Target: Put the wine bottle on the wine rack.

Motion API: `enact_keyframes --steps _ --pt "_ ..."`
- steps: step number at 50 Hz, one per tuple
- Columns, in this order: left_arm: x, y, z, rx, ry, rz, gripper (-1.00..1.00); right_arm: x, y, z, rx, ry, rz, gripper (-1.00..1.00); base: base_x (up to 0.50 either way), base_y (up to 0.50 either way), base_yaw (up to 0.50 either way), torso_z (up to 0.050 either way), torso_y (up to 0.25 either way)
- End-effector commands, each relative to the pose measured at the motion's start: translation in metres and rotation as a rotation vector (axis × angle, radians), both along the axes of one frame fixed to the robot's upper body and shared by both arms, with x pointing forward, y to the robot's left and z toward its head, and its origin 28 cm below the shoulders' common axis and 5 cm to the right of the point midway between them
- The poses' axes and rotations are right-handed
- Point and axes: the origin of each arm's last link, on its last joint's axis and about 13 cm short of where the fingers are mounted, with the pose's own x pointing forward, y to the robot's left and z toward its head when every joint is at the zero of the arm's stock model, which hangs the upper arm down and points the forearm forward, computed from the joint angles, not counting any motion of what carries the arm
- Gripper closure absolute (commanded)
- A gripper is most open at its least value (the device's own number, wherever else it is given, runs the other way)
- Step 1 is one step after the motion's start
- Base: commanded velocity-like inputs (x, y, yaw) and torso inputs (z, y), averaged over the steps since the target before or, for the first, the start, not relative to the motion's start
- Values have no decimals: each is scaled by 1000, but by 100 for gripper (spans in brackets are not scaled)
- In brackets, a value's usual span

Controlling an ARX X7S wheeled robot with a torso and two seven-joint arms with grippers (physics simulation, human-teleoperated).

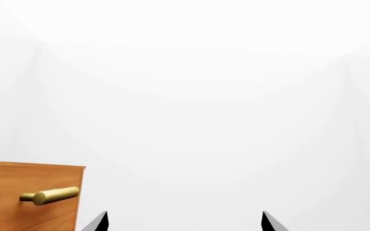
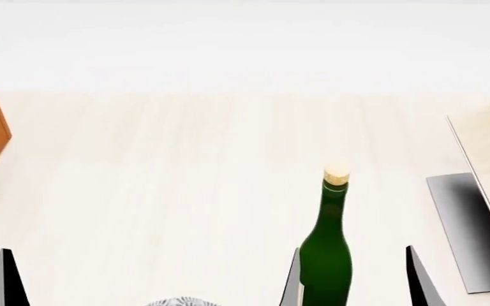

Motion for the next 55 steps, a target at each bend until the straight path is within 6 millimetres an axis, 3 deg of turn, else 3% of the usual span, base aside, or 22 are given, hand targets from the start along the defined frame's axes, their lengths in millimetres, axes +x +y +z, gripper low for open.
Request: enact_keyframes --steps 1,55 --pt "0 0 -1 0 0 -1 -100 0 0 0 3 3 6 -100 0 -35 0 0 0" --pt "1 0 0 -2 1 -2 -100 1 0 0 2 7 8 -100 0 -94 0 0 0"
